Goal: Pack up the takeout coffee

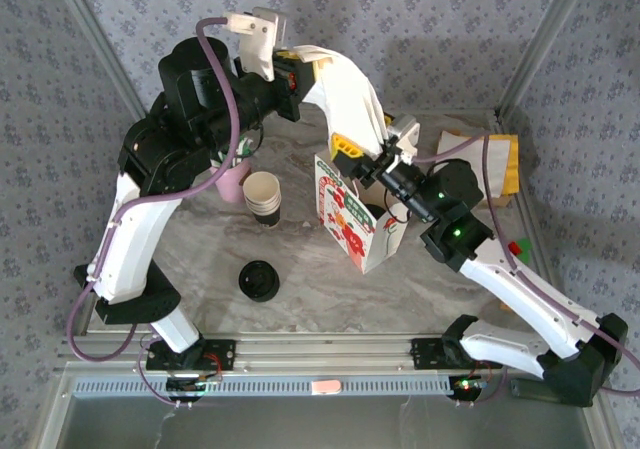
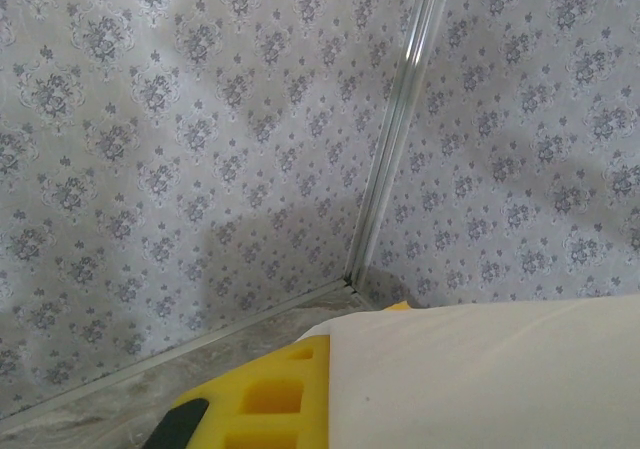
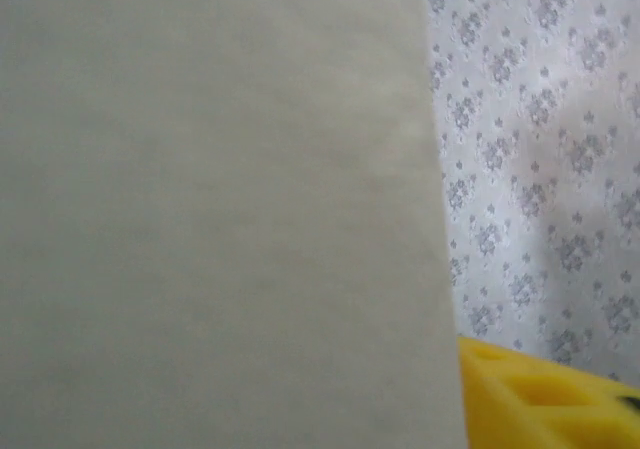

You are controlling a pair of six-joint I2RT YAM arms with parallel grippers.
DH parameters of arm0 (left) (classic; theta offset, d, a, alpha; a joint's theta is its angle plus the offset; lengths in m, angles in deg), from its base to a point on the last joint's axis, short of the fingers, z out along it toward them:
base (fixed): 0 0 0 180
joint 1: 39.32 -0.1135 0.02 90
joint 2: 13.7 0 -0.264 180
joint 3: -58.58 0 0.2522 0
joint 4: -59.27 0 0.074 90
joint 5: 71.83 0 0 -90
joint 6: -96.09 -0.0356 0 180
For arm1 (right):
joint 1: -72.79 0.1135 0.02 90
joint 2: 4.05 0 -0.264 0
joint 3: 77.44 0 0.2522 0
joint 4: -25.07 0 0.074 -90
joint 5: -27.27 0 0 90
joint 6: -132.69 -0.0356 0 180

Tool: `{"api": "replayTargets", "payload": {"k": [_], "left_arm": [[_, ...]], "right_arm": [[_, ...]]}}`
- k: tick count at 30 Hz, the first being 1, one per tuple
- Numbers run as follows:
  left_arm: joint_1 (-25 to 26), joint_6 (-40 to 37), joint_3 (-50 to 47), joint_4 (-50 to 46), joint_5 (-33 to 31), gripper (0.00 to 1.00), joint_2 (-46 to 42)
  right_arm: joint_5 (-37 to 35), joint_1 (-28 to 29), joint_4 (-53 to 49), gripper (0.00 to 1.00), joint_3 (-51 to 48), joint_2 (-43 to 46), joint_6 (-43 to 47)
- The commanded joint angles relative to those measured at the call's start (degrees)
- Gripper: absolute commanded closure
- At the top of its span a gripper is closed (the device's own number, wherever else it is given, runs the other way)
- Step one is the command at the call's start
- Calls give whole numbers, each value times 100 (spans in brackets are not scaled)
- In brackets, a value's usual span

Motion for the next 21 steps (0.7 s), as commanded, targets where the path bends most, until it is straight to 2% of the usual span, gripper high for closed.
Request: {"api": "replayTargets", "payload": {"k": [1, 3, 7, 14, 21], "left_arm": [[-37, 76, 170, 89, 107, 100, -30], [-41, 72, 168, 69, 113, 100, -39], [-38, 51, 155, 34, 122, 100, -55], [-45, -64, 109, -174, 114, 100, -64], [-41, -47, -264, -188, 411, 100, -201]], "right_arm": [[-325, 50, 8, 55, 151, 115, -115], [-357, 52, -87, 67, 155, 168, -144], [-528, 69, -242, 84, 147, 283, -177], [-678, 75, -546, 97, 303, 376, -368], [-1106, 55, -1310, 99, 695, 375, -865]]}}
